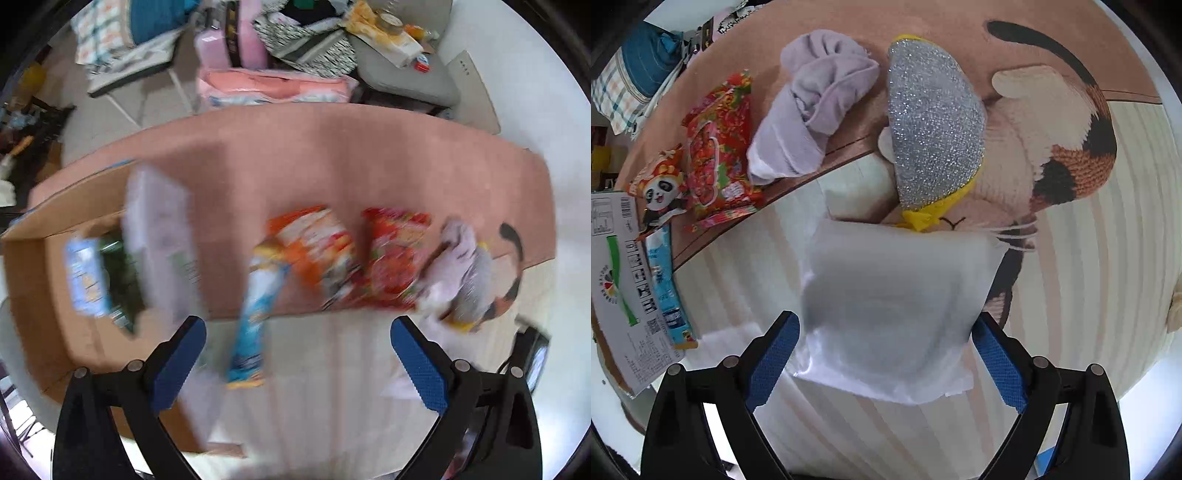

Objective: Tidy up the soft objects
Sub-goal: 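Grasp the white cloth bag with the right tool, then grasp the orange snack bag with the left tool, then drop the orange bag in the box while the right tool drops the white bag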

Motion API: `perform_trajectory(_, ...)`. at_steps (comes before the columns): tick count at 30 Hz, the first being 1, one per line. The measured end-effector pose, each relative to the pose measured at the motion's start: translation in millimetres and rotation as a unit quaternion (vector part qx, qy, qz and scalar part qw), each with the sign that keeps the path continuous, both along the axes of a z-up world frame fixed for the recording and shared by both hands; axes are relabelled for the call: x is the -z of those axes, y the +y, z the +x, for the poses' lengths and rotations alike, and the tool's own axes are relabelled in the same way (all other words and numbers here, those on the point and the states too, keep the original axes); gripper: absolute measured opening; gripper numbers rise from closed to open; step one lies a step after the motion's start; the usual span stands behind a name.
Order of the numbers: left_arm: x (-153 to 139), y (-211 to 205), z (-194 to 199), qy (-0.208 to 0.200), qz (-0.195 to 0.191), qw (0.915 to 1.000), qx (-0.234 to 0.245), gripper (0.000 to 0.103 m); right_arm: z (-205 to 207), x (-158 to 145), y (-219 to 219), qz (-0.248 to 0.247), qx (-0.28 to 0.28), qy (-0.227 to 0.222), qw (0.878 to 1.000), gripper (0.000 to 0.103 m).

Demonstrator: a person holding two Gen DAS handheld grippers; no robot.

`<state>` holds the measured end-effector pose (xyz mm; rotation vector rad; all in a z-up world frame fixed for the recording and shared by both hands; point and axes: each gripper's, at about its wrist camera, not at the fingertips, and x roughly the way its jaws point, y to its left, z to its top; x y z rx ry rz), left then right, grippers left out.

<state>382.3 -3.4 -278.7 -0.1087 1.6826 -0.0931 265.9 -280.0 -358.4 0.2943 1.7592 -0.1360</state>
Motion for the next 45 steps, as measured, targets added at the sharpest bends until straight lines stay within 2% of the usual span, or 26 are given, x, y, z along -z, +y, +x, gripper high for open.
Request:
perform_trajectory(2, 29, -12, 22, 0.034, -0.005, 0.9994, 0.008, 0.097, -3, 12, -3, 0.003, 0.007, 0.005, 1.0, 0.096)
perform_trajectory(4, 57, -20, 38, 0.065, 0.007, 0.9978, 0.009, 0.083, -5, 16, -6, 0.001, 0.007, 0.0, 1.0, 0.093)
perform_trajectory(5, 68, -21, 45, 0.076, 0.013, 0.997, 0.008, 0.072, -7, 17, -6, 0.005, 0.007, -0.005, 1.0, 0.09)
perform_trajectory(7, 87, -23, 52, 0.094, 0.02, 0.9953, 0.009, 0.062, -1, 22, -5, 0.004, 0.004, -0.007, 1.0, 0.087)
perform_trajectory(8, 94, -24, 55, 0.1, 0.019, 0.9947, 0.014, 0.059, 4, 29, 3, 0.003, 0.001, -0.008, 1.0, 0.087)
perform_trajectory(10, 102, -27, 58, 0.107, 0.025, 0.9937, 0.022, 0.061, 6, 28, 9, 0.0, -0.001, -0.007, 1.0, 0.087)
perform_trajectory(14, 107, -30, 61, 0.096, 0.03, 0.9944, 0.032, 0.06, 15, 41, 3, 0.007, 0.008, 0.0, 1.0, 0.088)
perform_trajectory(15, 109, -32, 60, 0.093, 0.03, 0.9945, 0.036, 0.051, 14, 44, 4, 0.01, 0.008, 0.004, 1.0, 0.088)
perform_trajectory(19, 108, -34, 51, 0.077, 0.034, 0.9952, 0.05, 0.042, 17, 51, 4, 0.017, 0.014, 0.001, 1.0, 0.083)
perform_trajectory(22, 99, -34, 40, 0.062, 0.027, 0.9961, 0.056, 0.04, 12, 45, -9, 0.022, 0.022, -0.011, 0.999, 0.075)
perform_trajectory(27, 67, -32, 13, 0.027, 0.013, 0.9969, 0.072, 0.037, 3, 30, -8, 0.022, 0.027, -0.029, 0.999, 0.072)
perform_trajectory(31, 31, -15, -11, 0.003, -0.022, 0.9979, 0.06, 0.037, 0, 4, 1, 0.03, 0.016, -0.052, 0.998, 0.071)
perform_trajectory(34, -8, 14, -31, -0.021, -0.05, 0.9976, 0.042, 0.037, -4, -25, 15, 0.038, 0.0, -0.077, 0.996, 0.071)
perform_trajectory(37, -45, 50, -52, -0.042, -0.073, 0.9963, 0.017, 0.037, 5, -59, 45, 0.055, -0.02, -0.107, 0.992, 0.071)
perform_trajectory(40, -75, 100, -69, -0.066, -0.077, 0.9948, -0.01, 0.037, 14, -99, 96, 0.077, -0.052, -0.141, 0.986, 0.071)
perform_trajectory(45, -89, 197, -87, -0.082, -0.052, 0.9935, -0.061, 0.037, 24, -157, 186, 0.114, -0.119, -0.185, 0.969, 0.071)
